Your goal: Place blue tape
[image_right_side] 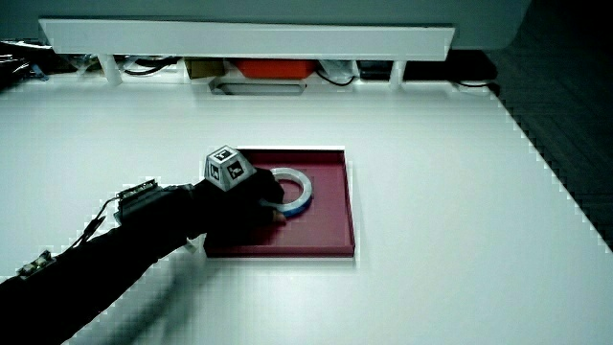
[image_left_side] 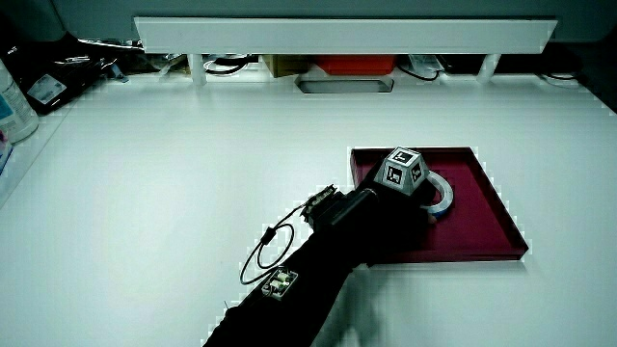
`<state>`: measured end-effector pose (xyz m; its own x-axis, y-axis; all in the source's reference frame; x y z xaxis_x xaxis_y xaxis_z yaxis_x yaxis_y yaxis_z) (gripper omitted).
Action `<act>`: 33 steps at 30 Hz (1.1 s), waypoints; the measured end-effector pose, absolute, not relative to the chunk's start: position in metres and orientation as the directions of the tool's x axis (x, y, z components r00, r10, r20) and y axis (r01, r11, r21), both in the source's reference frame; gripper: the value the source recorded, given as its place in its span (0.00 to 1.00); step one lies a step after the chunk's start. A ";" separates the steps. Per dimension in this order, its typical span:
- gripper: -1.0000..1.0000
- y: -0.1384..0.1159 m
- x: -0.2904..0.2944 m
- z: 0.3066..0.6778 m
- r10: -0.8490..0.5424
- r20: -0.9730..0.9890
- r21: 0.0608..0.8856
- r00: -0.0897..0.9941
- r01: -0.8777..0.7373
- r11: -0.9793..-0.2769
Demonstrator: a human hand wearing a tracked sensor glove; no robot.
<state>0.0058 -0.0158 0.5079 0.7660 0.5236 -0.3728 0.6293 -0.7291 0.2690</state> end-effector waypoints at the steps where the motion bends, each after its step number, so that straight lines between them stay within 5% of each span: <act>1: 0.41 -0.016 0.006 0.507 0.523 -0.373 0.273 0.767 0.629 -0.728; 18: 0.17 -0.013 0.006 0.507 0.508 -0.373 0.297 0.776 0.619 -0.727; 28: 0.03 -0.009 -0.008 0.463 0.530 -0.356 0.194 0.770 0.616 -0.764; 31: 0.00 -0.009 -0.018 0.467 0.510 -0.433 0.207 0.743 0.633 -0.746; 33: 0.00 -0.004 -0.029 0.487 0.429 -0.510 0.285 0.746 0.617 -0.734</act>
